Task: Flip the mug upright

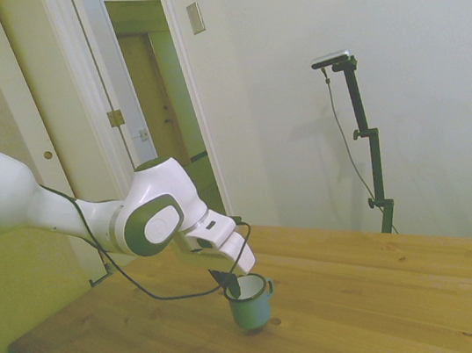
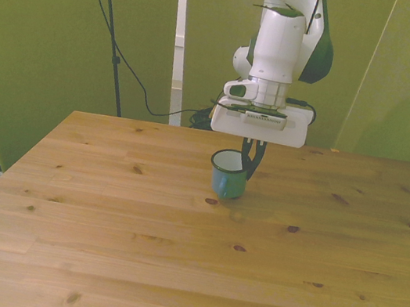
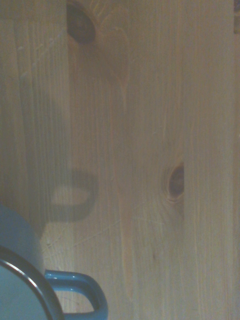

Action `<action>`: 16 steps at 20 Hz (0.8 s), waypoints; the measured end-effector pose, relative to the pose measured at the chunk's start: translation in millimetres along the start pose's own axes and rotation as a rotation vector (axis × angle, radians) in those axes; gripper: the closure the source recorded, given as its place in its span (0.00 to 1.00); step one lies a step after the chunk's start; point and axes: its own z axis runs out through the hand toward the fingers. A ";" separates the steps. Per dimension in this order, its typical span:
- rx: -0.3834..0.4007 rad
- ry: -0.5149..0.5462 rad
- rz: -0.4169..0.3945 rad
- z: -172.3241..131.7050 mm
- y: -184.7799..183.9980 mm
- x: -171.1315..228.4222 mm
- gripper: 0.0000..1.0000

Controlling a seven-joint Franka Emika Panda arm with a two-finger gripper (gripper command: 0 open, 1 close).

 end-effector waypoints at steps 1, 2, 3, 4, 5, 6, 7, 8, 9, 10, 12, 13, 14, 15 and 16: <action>-0.002 0.003 0.003 2.7 0.7 0.1 1.00; -0.006 0.004 0.008 5.8 1.6 -0.1 1.00; -0.007 0.005 0.013 9.2 2.2 -0.4 1.00; -0.009 0.005 0.017 11.9 2.5 -0.8 1.00; -0.013 0.003 0.021 14.3 2.6 -1.1 1.00; -0.017 0.001 0.024 16.7 2.8 -1.4 1.00; -0.019 -0.001 0.026 18.4 3.0 -1.6 1.00; -0.020 -0.003 0.029 19.4 3.1 -1.7 0.00; -0.021 -0.003 0.033 19.8 3.2 -1.7 0.00; -0.021 -0.003 0.037 19.8 3.2 -1.7 0.00; -0.021 -0.003 0.038 20.0 3.2 -1.8 0.00; -0.021 -0.004 0.038 20.1 3.2 -1.8 0.00; -0.022 -0.004 0.038 20.2 3.2 -1.9 0.00; -0.022 -0.004 0.038 20.3 3.2 -1.9 0.00; -0.022 -0.004 0.038 20.3 3.2 -1.9 0.00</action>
